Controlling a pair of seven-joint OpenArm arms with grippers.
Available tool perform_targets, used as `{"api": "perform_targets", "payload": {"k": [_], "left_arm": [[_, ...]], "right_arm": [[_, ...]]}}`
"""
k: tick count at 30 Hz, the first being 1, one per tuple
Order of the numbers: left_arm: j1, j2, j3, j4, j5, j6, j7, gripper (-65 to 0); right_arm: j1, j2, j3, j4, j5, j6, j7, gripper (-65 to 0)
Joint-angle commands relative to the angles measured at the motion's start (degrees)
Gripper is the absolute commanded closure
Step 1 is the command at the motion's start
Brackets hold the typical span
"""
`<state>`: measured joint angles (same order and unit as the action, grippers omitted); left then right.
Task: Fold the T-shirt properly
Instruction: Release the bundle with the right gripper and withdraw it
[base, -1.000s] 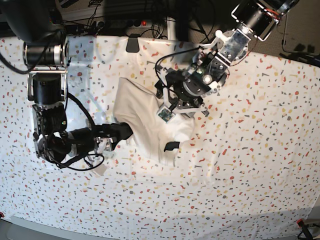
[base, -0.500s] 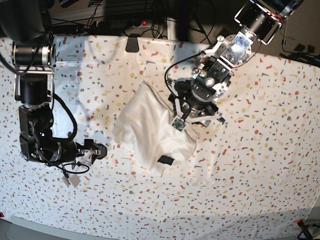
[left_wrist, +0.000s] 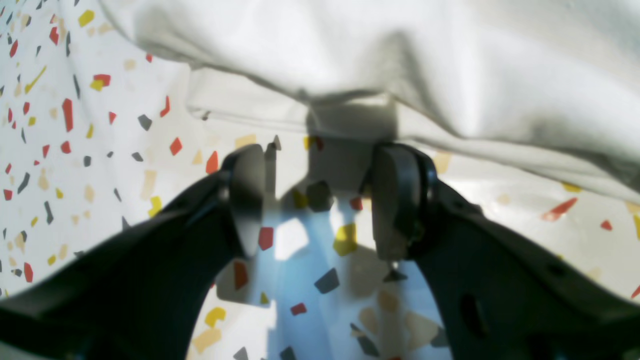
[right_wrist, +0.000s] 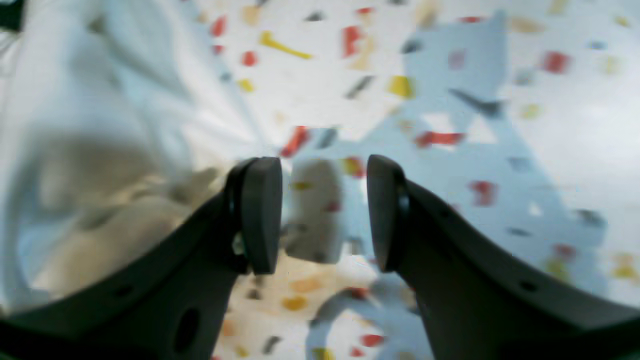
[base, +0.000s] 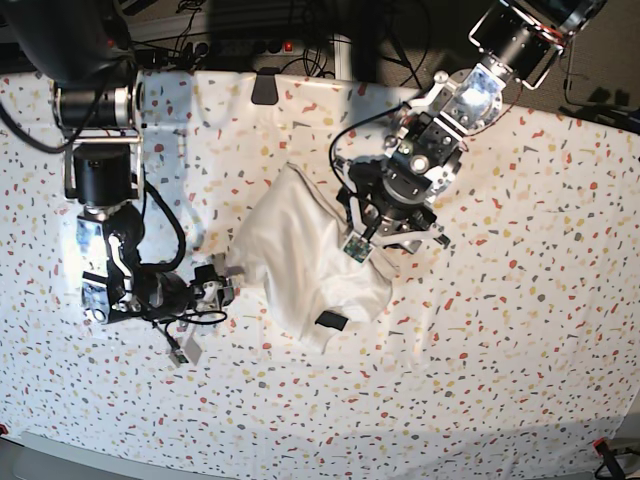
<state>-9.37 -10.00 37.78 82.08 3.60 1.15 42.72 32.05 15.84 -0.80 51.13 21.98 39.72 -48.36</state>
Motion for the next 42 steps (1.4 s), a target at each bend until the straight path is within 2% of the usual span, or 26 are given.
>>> {"api": "perform_targets", "payload": {"k": [1,4,7,10,13,19,23,27,38,42], "left_arm": [[-0.33,-0.39,-0.22,0.00,0.94,0.31,2.38,-32.2],[-0.33,-0.39,-0.22,0.00,0.96,0.31,2.12,-32.2],[-0.35,-0.37,-0.22,0.00,0.94,0.26,1.01,-32.2],[-0.61,-0.37,-0.22,0.00,0.94,0.17,0.50,-32.2],[-1.22,-0.68,-0.22,0.00,1.07,0.17,0.98,-32.2],[-3.58,-0.70,-0.24,0.00,2.40,0.20,1.55,-32.2],[-5.33,-0.70,-0.24,0.00,2.45,0.33,2.36,-32.2],[-6.97,-0.68,-0.24,0.02,2.43,0.61,3.30,-32.2],[-13.31,-0.66,-0.22,0.26,2.14,5.64,5.16,-32.2],[-14.64,-0.68,-0.24,1.64,-4.63,5.53,5.18,-32.2]], "right_arm": [[1.11,1.20,0.28,0.85,1.22,0.28,-0.94,-26.6],[-0.24,2.38,0.28,0.85,6.05,0.28,-5.95,-26.6],[-1.53,3.23,0.28,0.85,11.41,0.28,-13.33,-26.6],[-2.73,4.76,0.28,0.87,20.00,0.28,-20.35,-26.6],[-3.67,5.84,0.28,0.87,28.06,0.28,-23.85,-26.6],[-4.28,5.92,0.28,0.87,34.14,0.28,-31.63,-26.6],[-4.55,5.95,0.28,0.87,39.82,0.28,-31.64,-26.6],[-4.44,7.10,0.31,0.87,39.60,0.28,-31.64,-26.6],[-4.44,15.76,0.42,0.87,39.52,0.28,-26.47,-26.6],[-4.44,19.41,0.46,0.87,34.32,0.28,-21.51,-26.6]]}}
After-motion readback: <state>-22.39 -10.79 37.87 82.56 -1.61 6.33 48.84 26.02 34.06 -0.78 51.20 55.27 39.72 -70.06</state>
